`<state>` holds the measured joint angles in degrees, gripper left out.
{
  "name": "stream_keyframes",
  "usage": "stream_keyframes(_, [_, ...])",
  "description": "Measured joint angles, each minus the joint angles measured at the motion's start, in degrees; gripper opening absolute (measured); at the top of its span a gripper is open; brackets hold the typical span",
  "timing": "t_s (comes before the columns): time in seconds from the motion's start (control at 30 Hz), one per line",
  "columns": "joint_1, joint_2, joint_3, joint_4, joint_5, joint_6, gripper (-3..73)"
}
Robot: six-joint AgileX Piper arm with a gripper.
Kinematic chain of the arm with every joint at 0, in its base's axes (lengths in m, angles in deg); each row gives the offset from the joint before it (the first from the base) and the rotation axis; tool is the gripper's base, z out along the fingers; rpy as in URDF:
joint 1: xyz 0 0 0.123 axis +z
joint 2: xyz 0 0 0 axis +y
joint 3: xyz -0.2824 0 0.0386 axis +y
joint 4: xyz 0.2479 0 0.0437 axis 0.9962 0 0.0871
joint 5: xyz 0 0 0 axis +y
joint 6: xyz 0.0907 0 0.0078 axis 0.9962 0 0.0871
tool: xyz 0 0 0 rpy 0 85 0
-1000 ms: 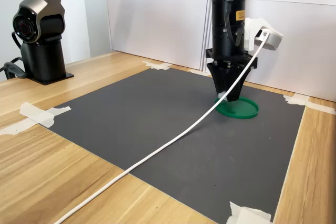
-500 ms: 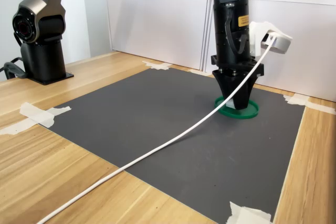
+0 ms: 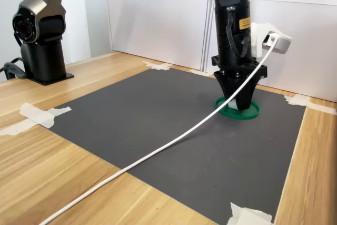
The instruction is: Grasp a white terminal and put it in the green lid.
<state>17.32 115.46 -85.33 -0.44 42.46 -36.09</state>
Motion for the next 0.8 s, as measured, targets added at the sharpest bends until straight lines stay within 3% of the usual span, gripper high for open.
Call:
stream_keyframes(0.4, [0.0, -1.7, 0.0, 0.4, -2.4, 5.6, 37.5])
stream_keyframes(0.57, [0.0, -1.7, 0.0, 1.7, -1.2, 6.1, 42.1])
stream_keyframes(0.8, [0.0, -1.7, 0.0, 3.4, -0.4, 6.6, 43.0])
